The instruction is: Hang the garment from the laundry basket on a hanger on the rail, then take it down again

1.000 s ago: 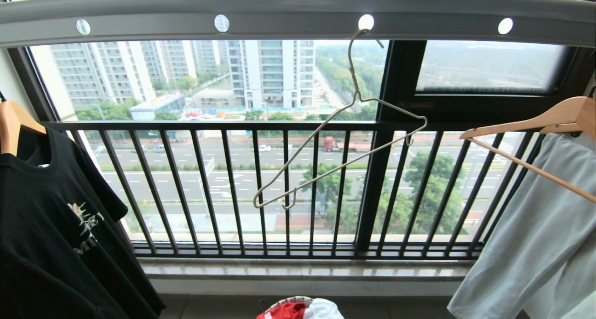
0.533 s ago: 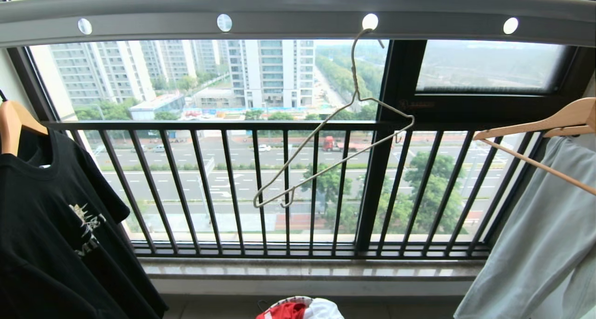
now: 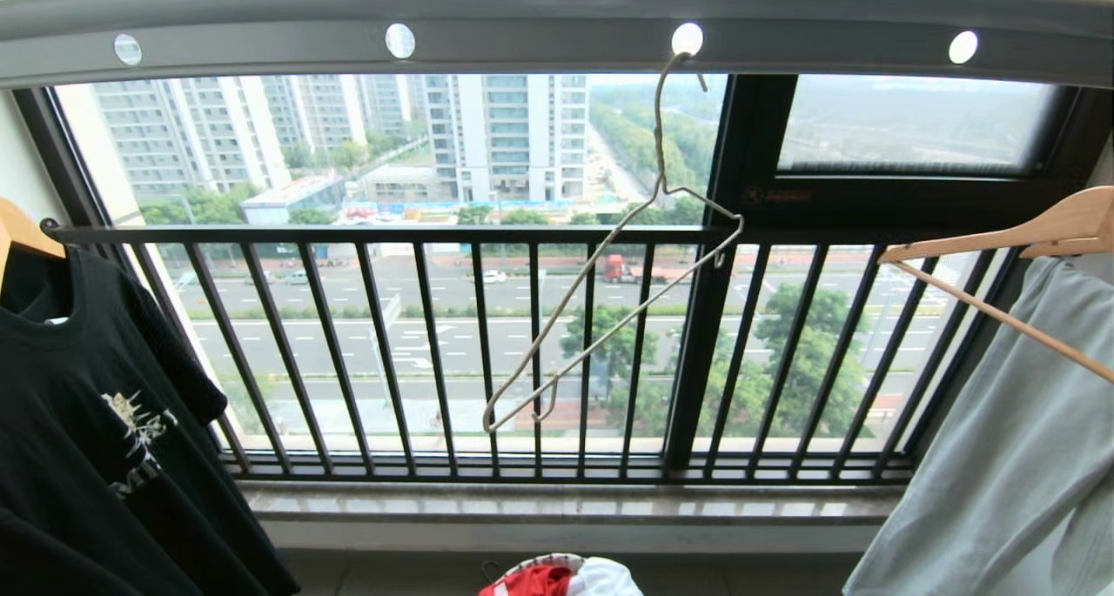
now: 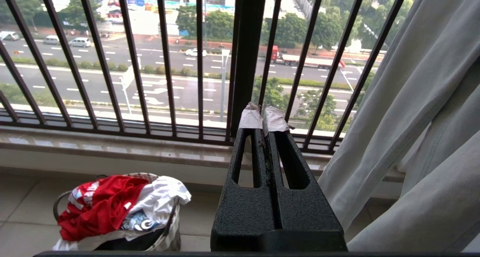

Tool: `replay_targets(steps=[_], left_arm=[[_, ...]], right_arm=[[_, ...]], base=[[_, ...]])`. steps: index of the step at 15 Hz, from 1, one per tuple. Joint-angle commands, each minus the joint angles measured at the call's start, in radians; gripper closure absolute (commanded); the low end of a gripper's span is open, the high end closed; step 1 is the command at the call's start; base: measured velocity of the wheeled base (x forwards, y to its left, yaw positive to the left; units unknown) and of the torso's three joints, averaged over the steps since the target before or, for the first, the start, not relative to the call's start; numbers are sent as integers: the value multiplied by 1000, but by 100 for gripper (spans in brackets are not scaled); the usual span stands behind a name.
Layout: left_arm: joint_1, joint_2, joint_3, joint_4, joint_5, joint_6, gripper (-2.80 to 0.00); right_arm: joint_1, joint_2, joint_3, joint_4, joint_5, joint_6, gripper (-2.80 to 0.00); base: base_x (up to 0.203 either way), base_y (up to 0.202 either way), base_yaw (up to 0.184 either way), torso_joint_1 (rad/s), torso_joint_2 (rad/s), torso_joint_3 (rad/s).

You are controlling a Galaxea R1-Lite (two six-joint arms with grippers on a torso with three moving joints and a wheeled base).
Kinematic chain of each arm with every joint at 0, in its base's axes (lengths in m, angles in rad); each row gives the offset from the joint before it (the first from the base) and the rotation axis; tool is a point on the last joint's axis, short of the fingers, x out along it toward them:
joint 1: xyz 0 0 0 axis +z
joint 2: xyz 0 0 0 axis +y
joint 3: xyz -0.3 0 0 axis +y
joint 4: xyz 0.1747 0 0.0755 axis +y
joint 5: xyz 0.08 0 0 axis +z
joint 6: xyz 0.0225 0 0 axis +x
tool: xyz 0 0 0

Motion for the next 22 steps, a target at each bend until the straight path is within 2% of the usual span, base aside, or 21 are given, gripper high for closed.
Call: replay_targets(steps=[1, 3, 5, 22], left_arm=[[0, 0, 0, 3, 0, -4, 0], [0, -2, 0, 3, 2, -11, 0], [0, -2, 0, 2, 3, -45, 0], [0, -1, 1, 2, 4, -45, 0]], right_arm=[[0, 2, 0, 2, 0, 3, 0], [0, 2, 0, 2, 0, 4, 0], [0, 2, 0, 2, 0, 4, 0], [0, 2, 3, -9, -5, 14, 0]], base=[[0, 0, 0, 0, 0, 0], [0, 0, 0, 0, 0, 0], [0, 0, 0, 0, 0, 0], [0, 0, 0, 0, 0, 0]])
